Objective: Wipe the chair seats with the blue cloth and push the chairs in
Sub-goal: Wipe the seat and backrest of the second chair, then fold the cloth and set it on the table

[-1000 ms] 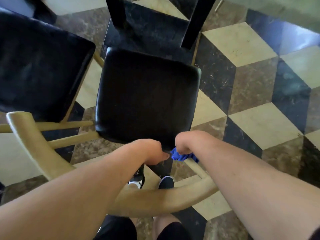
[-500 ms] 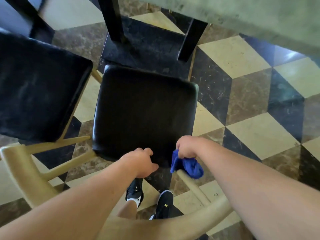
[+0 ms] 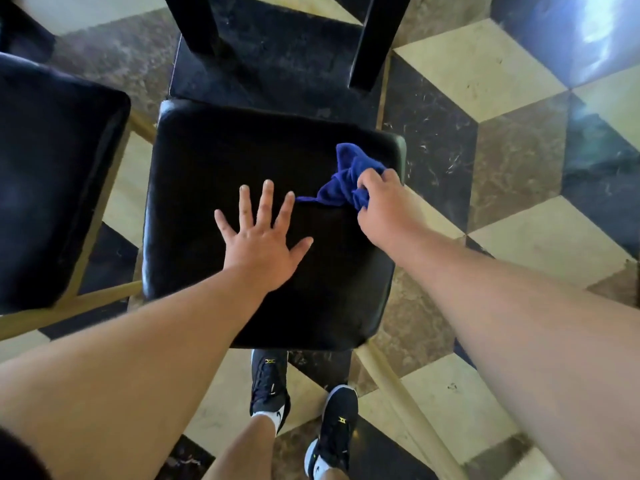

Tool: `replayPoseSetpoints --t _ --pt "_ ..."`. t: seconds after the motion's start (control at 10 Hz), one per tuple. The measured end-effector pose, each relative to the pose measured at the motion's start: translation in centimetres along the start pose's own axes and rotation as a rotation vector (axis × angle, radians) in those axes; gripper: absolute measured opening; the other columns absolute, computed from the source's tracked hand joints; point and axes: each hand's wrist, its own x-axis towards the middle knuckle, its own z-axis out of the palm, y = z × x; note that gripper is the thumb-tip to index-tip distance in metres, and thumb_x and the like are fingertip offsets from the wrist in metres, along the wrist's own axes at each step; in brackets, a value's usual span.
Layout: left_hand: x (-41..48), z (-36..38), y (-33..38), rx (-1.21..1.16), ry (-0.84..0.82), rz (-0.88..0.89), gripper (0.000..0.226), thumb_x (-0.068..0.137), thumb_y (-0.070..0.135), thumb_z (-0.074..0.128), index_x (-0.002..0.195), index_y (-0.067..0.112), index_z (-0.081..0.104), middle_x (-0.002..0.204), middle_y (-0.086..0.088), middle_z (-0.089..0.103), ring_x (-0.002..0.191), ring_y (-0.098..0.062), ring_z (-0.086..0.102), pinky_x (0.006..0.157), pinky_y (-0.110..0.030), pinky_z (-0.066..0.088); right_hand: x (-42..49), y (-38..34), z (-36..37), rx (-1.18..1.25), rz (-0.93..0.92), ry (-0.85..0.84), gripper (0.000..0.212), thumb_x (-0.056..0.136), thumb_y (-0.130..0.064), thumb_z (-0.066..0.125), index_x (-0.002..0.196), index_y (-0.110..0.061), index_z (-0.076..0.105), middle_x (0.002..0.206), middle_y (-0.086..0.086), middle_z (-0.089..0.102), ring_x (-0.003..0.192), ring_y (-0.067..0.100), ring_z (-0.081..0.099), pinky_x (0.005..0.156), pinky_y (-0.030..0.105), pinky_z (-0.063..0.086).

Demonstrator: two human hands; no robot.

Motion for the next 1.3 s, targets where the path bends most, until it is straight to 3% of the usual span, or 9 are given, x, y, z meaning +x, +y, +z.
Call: replayPoseSetpoints --t 0.2,0.3,0.4,0.6,0.7,0.8,1.0,1.2,1.3 --pt "0.4 3.5 -0.3 0.037 0.194 0.001 0.086 0.095 0.084 0.005 0.164 0.035 -0.011 0.174 -0.006 -0.018 0.156 -0.039 -0.024 0.115 -0.078 -0.009 -3.5 0.1 3.2 -0.008 0.258 -0.086 0.037 0.087 -0.014 0.065 0.119 -0.019 0.046 0.123 0.01 0.046 0.081 0.031 0.052 0.063 0.037 0.04" --pt "0.5 3.8 -0.3 0.033 0.215 0.002 0.086 0.095 0.083 0.006 0.164 0.034 -0.008 0.174 -0.006 -0.015 0.157 -0.04 -0.021 0.116 -0.079 -0.007 -5.5 -1.7 4.7 -0.045 0.546 -0.32 0.056 0.087 -0.017 0.064 0.138 -0.016 0.04 0.138 0.016 0.047 0.117 0.039 0.056 0.082 0.043 0.049" --pt "0.5 3.9 -0.5 0.019 0.237 0.022 0.086 0.096 0.082 0.011 0.166 0.032 -0.001 0.175 -0.007 -0.012 0.158 -0.041 -0.016 0.116 -0.08 -0.004 -8.1 -2.6 6.2 -0.002 0.604 -0.539 0.047 0.089 -0.02 0.062 0.133 -0.009 0.048 0.131 0.017 0.057 0.119 0.036 0.059 0.082 0.039 0.047" --pt "0.7 3.8 -0.6 0.05 0.188 0.028 0.088 0.096 0.083 0.009 0.166 0.031 -0.002 0.175 -0.008 -0.013 0.158 -0.041 -0.018 0.114 -0.08 -0.007 -7.0 -1.6 4.4 0.166 0.553 -0.361 0.018 0.09 -0.022 0.061 0.101 -0.016 0.049 0.1 0.007 0.061 0.086 0.03 0.061 0.068 0.032 0.049" --pt "0.4 2.2 -0.6 0.042 0.045 0.005 0.088 0.092 0.086 0.004 0.161 0.037 -0.019 0.171 -0.004 -0.028 0.154 -0.038 -0.029 0.113 -0.079 -0.01 -5.5 -1.4 1.5 0.229 0.415 -0.195 0.022 0.092 -0.022 0.063 0.099 -0.017 0.043 0.086 -0.001 0.055 0.072 0.023 0.053 0.052 0.029 0.03" --pt "0.2 -2.4 -0.4 -0.026 -0.186 -0.016 0.101 0.088 0.083 0.04 0.162 0.04 -0.014 0.171 0.001 -0.027 0.157 -0.037 -0.022 0.118 -0.075 0.007 -4.8 -2.3 -3.8 0.27 0.353 -0.199 0.017 0.089 -0.021 0.064 0.096 -0.021 0.048 0.081 -0.003 0.057 0.068 0.015 0.055 0.052 0.03 0.032" --pt "-2.9 -16.9 1.2 -0.95 -0.481 -0.221 0.065 0.095 0.048 0.07 0.153 0.031 0.047 0.146 -0.003 0.061 0.128 -0.027 0.061 0.104 -0.039 0.046 -9.8 -5.8 -15.1 0.34 0.167 -0.203 0.02 0.084 -0.032 0.072 0.085 -0.032 0.053 0.076 -0.01 0.061 0.062 0.002 0.055 0.05 0.02 0.034" --pt "-10.1 -30.6 2.8 -1.649 -0.637 -0.223 0.046 0.093 0.06 0.063 0.11 0.019 0.079 0.114 -0.014 0.076 0.103 -0.031 0.071 0.106 -0.052 0.052 -16.1 -11.1 -24.5 0.548 0.088 -0.113 0.025 0.077 -0.042 0.076 0.079 -0.026 0.057 0.063 -0.016 0.06 0.054 0.001 0.052 0.051 0.018 0.04" --pt "-13.9 -36.4 3.2 -1.548 -0.537 -0.01 0.036 0.09 0.05 0.074 0.113 0.023 0.077 0.106 -0.009 0.078 0.093 -0.022 0.075 0.08 -0.038 0.062 -18.7 -13.3 -28.5 0.633 0.068 -0.055 0.035 0.077 -0.048 0.078 0.073 -0.022 0.054 0.06 -0.012 0.057 0.052 0.004 0.047 0.052 0.024 0.039"
